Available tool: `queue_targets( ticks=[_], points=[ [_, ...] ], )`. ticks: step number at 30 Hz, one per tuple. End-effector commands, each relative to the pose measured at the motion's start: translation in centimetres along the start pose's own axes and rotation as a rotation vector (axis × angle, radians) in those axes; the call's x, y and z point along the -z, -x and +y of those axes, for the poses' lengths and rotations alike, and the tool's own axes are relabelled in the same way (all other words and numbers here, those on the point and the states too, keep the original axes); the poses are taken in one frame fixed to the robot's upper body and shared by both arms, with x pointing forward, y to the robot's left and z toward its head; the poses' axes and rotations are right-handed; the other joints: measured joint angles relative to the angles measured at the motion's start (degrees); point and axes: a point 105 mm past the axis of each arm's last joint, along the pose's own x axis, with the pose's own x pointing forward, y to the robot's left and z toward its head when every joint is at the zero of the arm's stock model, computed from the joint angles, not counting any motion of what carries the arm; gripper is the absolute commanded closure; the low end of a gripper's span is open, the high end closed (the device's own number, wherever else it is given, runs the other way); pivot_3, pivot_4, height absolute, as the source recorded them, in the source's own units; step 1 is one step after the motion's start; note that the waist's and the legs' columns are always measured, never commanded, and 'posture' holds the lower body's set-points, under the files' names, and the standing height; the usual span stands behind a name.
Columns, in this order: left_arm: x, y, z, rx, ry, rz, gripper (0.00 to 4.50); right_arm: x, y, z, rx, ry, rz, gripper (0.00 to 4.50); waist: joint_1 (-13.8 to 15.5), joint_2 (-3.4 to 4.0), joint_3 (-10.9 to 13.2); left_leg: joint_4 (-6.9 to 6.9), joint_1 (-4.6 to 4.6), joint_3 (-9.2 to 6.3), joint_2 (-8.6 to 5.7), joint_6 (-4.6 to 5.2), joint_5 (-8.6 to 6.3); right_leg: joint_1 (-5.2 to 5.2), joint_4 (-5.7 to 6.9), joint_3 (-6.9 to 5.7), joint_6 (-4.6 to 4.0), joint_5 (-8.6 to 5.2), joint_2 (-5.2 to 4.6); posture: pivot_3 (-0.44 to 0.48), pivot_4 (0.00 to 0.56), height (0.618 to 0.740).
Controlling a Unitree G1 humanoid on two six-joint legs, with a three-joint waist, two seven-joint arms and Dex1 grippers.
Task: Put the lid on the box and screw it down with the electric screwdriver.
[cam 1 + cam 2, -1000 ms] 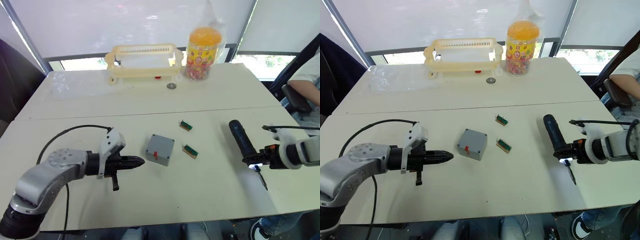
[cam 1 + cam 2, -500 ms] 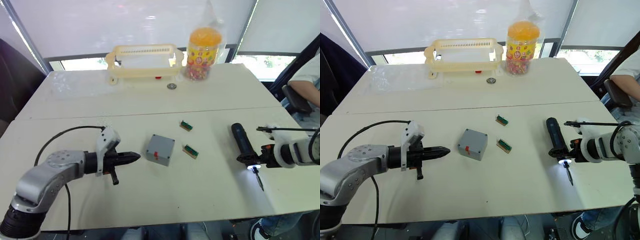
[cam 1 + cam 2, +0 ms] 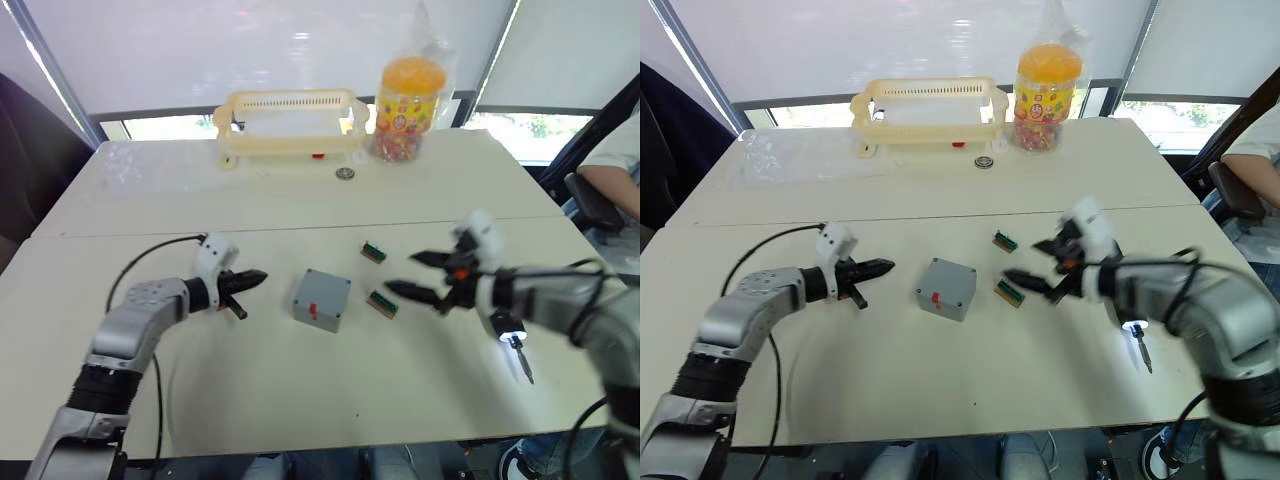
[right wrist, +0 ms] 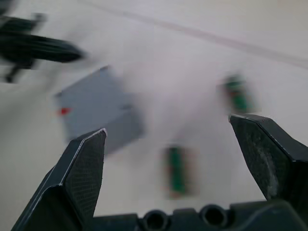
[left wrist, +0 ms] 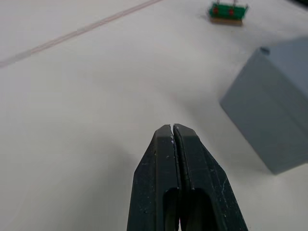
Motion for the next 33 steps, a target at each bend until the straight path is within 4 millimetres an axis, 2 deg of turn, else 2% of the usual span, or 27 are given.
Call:
queue_targets(
  ticks=[1,9,15,25,33],
  points=[
    [-1.3,-0.2,-1.0,0.051,-0.062,-0.030,4.50,-0.6,-0.7,-0.3,0.111,0.114,-0.066,0.04,-0.1,-0.01,0.0,0.07,-0.02,0.03,-0.04,0.00,0.00,0.01,-0.03,0.06,0.03,0.02,-0.02,0.000,0.150,0.740],
    [-1.2,-0.3,-3.2,0.099,-0.056,-0.033,4.50,0.8,-2.6,1.2,0.122,0.219,-0.070,0.04,-0.5,-0.01,0.0,0.06,0.04,0.01,-0.04,0.00,-0.01,-0.01,0.04,0.05,0.06,0.04,-0.01,0.000,0.150,0.740],
    [-1.2,-1.3,-3.9,0.091,-0.056,-0.041,4.50,1.5,-4.5,1.6,0.138,0.289,-0.056,0.04,-0.3,0.00,0.0,0.07,0.07,0.02,-0.01,-0.01,0.01,0.02,0.06,0.05,0.03,0.05,0.05,0.000,0.150,0.740],
    [-1.0,-2.8,-3.6,0.124,-0.095,-0.028,4.50,1.5,-5.5,4.9,0.022,0.265,-0.072,0.04,-0.4,0.00,0.0,0.08,0.09,0.01,-0.08,-0.03,0.02,0.02,0.10,0.03,0.00,0.07,0.08,0.000,0.150,0.740],
    [-1.8,-3.4,-1.6,0.137,-0.147,-0.019,4.50,1.4,-5.0,6.2,-0.020,0.225,-0.067,0.04,-0.4,0.00,0.0,0.08,0.09,0.00,-0.12,-0.04,0.02,0.03,0.11,0.03,0.00,0.07,0.08,0.000,0.150,0.740]
  ],
)
